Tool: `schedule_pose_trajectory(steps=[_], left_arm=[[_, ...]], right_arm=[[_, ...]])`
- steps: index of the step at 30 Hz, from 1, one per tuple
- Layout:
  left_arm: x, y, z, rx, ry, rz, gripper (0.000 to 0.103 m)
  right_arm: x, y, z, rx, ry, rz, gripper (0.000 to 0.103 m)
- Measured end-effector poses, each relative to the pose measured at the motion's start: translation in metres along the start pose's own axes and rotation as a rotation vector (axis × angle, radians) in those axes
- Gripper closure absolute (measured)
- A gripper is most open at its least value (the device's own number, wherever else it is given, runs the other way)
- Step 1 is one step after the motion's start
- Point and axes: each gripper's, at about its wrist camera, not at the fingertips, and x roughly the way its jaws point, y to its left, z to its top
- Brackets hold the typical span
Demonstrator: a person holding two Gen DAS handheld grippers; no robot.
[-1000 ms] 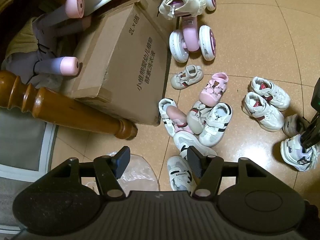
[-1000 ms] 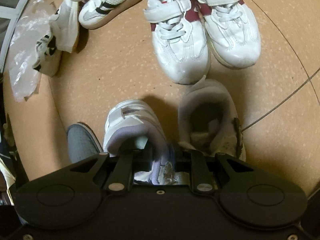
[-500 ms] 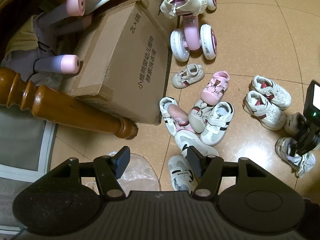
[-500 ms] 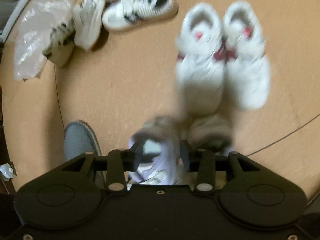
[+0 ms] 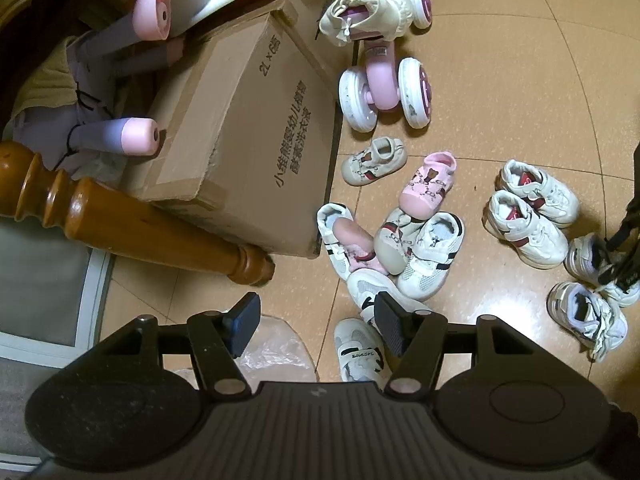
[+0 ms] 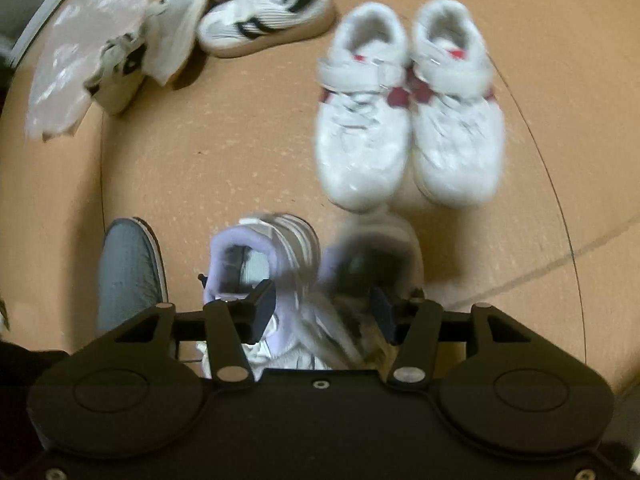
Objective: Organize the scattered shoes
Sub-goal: 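Lower the lavender-lined sneaker beside its matching shoe and adjust it with the right tool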
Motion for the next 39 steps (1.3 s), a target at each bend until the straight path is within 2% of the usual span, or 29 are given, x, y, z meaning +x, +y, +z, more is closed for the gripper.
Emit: schedule_pose_trajectory(steps=[1, 3, 6, 17, 23, 25, 26, 27, 32, 35, 39], left_arm=[[0.0, 0.0, 0.0, 0.0, 0.001, 0.0, 0.041], [0.003, 0.001, -0.001, 0.0, 0.009, 0.001, 0.041], [0.005, 0.002, 0.0, 0.0, 0.013, -0.002, 0.041], [0.008, -0.001, 0.002, 0.004, 0.015, -0.007, 0.041], [0.008, -0.001, 0.0, 0.002, 0.022, -0.006, 0.041], [0.009, -0.001, 0.0, 0.002, 0.024, -0.005, 0.041], [0.009, -0.001, 0.0, 0.003, 0.026, -0.005, 0.041], [0.01, -0.001, -0.001, 0.004, 0.028, -0.006, 0.041], [0.012, 0.0, -0.001, 0.004, 0.032, -0.006, 0.041], [0.012, -0.001, 0.0, 0.006, 0.03, -0.006, 0.041], [0.01, -0.001, 0.002, 0.006, 0.021, -0.004, 0.041]], right_arm=[[0.003, 0.003, 0.0, -0.024, -0.001, -0.007, 0.048], [0.007, 0.008, -0.001, -0.066, -0.01, -0.018, 0.04], [0.01, 0.008, -0.003, -0.093, -0.023, -0.003, 0.04], [0.014, 0.004, -0.005, -0.042, 0.041, 0.085, 0.042], [0.017, 0.001, 0.001, 0.062, 0.004, 0.086, 0.042], [0.022, 0.007, 0.004, 0.033, 0.013, 0.032, 0.045], [0.025, 0.01, 0.003, 0.014, 0.012, 0.002, 0.051], [0.028, 0.012, 0.002, 0.015, 0.003, 0.007, 0.058], [0.024, 0.02, -0.009, -0.037, -0.004, -0.015, 0.076], [0.018, 0.01, -0.014, -0.042, 0.015, -0.021, 0.081], [0.014, 0.002, -0.013, -0.062, 0.014, -0.059, 0.081]])
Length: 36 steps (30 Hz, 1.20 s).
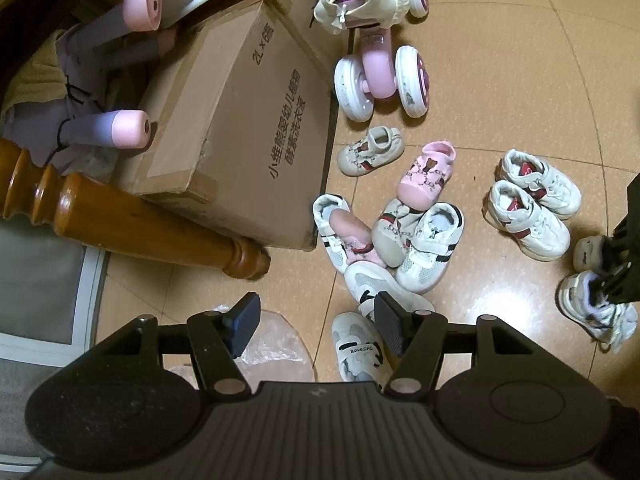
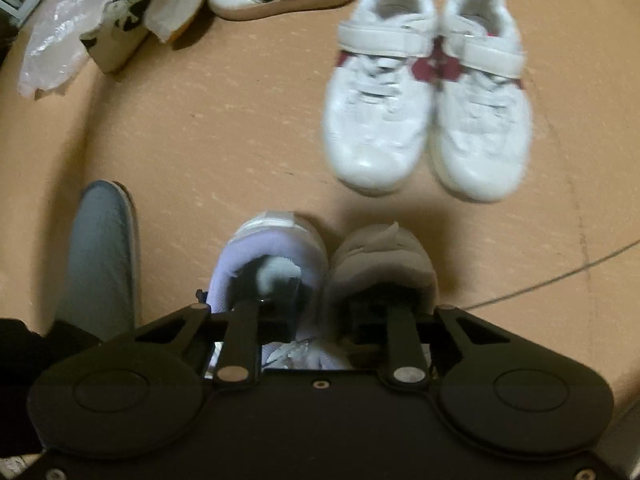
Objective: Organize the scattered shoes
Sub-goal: 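Lower the lavender-lined sneaker beside its matching shoe and adjust it with the right tool, then open the right tool and lift it off the lavender-lined sneaker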
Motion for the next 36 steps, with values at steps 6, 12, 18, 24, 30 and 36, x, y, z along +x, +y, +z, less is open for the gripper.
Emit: schedule_pose_trajectory(steps=[6, 12, 18, 24, 30, 36], left_arm=[[-0.001, -0.001, 0.002, 0.002, -0.005, 0.003, 0.041], [0.001, -0.001, 0.002, 0.008, 0.003, 0.003, 0.041], [0.001, -0.002, 0.005, 0.016, 0.0, 0.002, 0.041], [0.001, -0.004, 0.006, 0.018, -0.001, -0.002, 0.041], [0.001, -0.004, 0.008, 0.017, -0.002, -0.002, 0.041], [0.001, -0.007, 0.013, 0.027, -0.008, -0.003, 0.041]], right_arm=[[-0.009, 0.0, 0.008, -0.063, -0.019, -0.057, 0.081], [-0.007, -0.006, 0.009, -0.009, -0.008, -0.027, 0.075], [-0.009, -0.018, 0.011, 0.096, -0.006, -0.021, 0.065], [-0.016, -0.03, 0.01, 0.155, -0.007, 0.027, 0.057], [-0.054, -0.065, 0.02, 0.238, -0.042, 0.158, 0.052], [-0.038, -0.091, 0.006, 0.337, -0.024, 0.094, 0.045]])
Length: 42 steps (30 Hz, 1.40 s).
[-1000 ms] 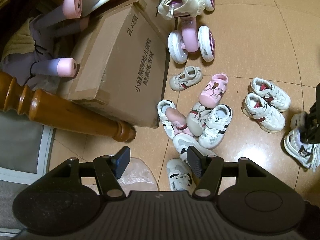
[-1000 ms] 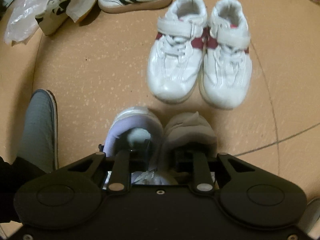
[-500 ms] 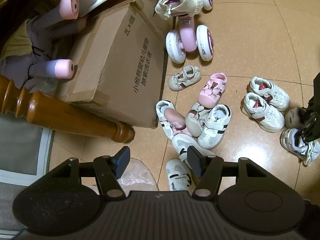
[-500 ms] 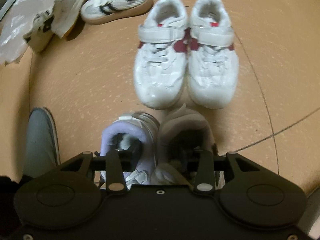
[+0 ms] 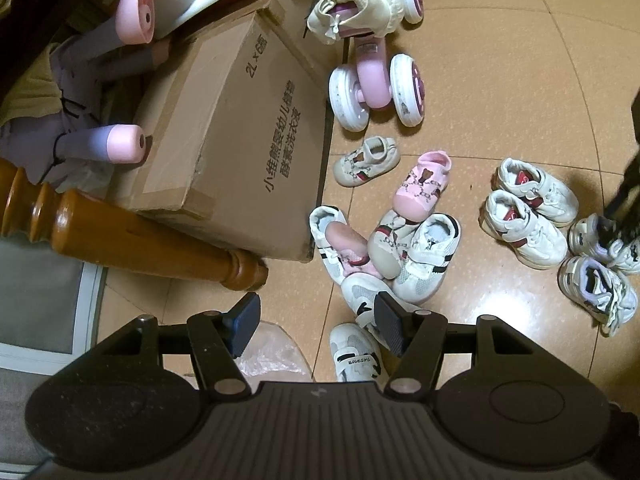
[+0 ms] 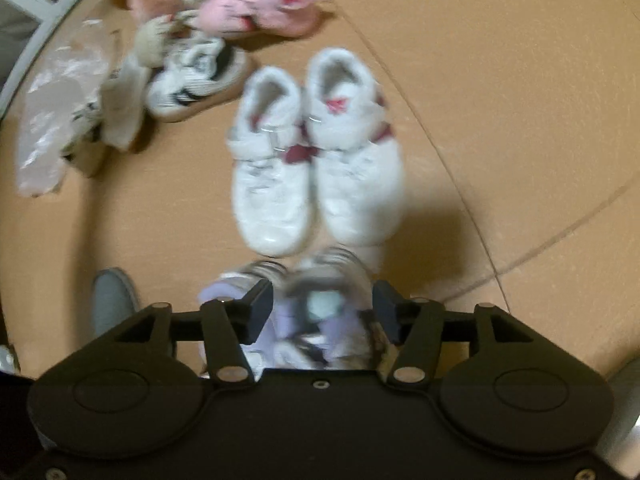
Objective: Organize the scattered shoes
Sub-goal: 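Open the right tool and lift it off the lavender-lined sneaker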
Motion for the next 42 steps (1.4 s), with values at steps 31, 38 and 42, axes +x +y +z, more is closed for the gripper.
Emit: schedule_pose_trajectory(steps=[31, 38, 42], left_arm=[[0.035, -0.015, 0.034, -0.032, 0.031, -0.099, 0.041], [0.053, 0.004, 0.037, -0.202, 0.008, -0.111, 0.041], [0.065, 0.016, 0.039, -0.321, 0.006, -0.104, 0.041]], right_arm=[[-0.112, 0.019, 0.082, -0.195, -0.069, 0.093, 0.028], [-0.194, 0.026, 0.118, -0.438, -0.155, 0.011, 0.023], [-0.2, 0.021, 0.131, -0.449, -0.208, 0.012, 0.022]])
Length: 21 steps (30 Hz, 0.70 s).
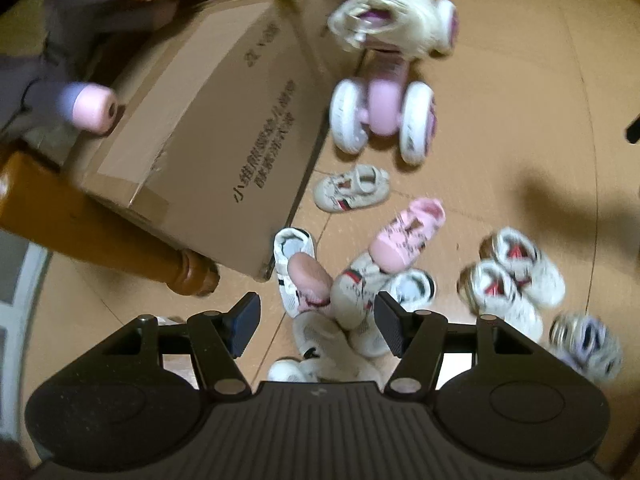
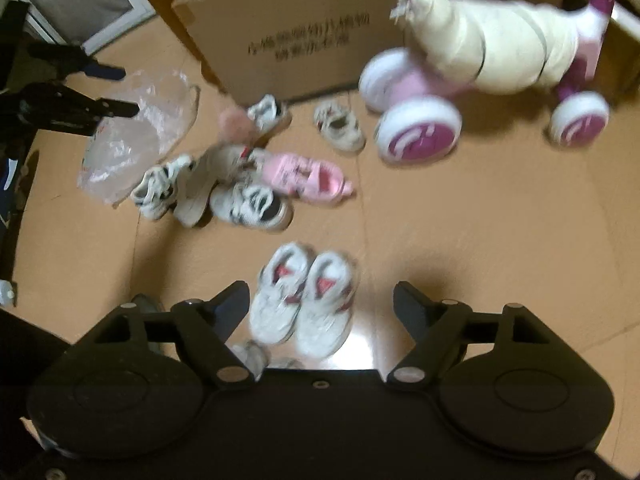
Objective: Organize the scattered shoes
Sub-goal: 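Open the right tool and lift it off the lavender-lined sneaker, then reach the left tool into the pile toward a white black-striped sneaker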
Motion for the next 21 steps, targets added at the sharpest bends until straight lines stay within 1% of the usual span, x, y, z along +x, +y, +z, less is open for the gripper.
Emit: schedule_pose_trajectory(steps=[1, 2, 3, 5, 7, 10, 11, 13, 14, 15, 16, 18, 21], left_arm=[[0.003, 0.003, 0.001, -0.02, 0.008, 0.009, 0.041], [0.009, 0.009, 0.001, -0.054, 0.033, 0.026, 0.041], [0.012, 0.011, 0.001, -0.061, 0.038, 0.028, 0.041], [0.021, 0.017, -0.002, -0.078, 0.052, 0.029, 0.041], [0.038, 0.025, -0.007, -0.094, 0.072, 0.025, 0.041], [0.061, 0.037, -0.018, -0.149, 0.104, 0.015, 0.041], [0.074, 0.042, -0.026, -0.187, 0.122, -0.014, 0.041], [0.096, 0.048, -0.039, -0.236, 0.162, -0.06, 0.041], [0.1, 0.05, -0.042, -0.245, 0.171, -0.062, 0.041], [0.114, 0.053, -0.052, -0.27, 0.198, -0.064, 0.041], [0.12, 0.055, -0.057, -0.281, 0.214, -0.059, 0.041], [0.134, 0.06, -0.067, -0.305, 0.244, -0.047, 0.041], [0.144, 0.066, -0.077, -0.346, 0.269, -0.025, 0.041]], right_arm=[[-0.001, 0.001, 0.004, 0.009, -0.015, 0.016, 0.022], [-0.001, 0.001, 0.008, 0.018, -0.03, 0.032, 0.022], [-0.002, 0.002, 0.012, 0.026, -0.045, 0.047, 0.022], [-0.01, 0.011, 0.021, -0.006, -0.079, 0.054, 0.022], [-0.021, 0.017, 0.028, -0.022, -0.104, 0.067, 0.022], [-0.035, 0.022, 0.037, -0.018, -0.146, 0.101, 0.021], [-0.038, 0.024, 0.039, -0.022, -0.155, 0.106, 0.02], [-0.039, 0.028, 0.041, -0.045, -0.164, 0.091, 0.02], [-0.039, 0.03, 0.042, -0.06, -0.168, 0.078, 0.02], [-0.039, 0.031, 0.043, -0.068, -0.167, 0.065, 0.02], [-0.038, 0.032, 0.043, -0.074, -0.165, 0.055, 0.02], [-0.037, 0.031, 0.044, -0.068, -0.154, 0.06, 0.02], [-0.036, 0.029, 0.045, -0.062, -0.151, 0.057, 0.02]])
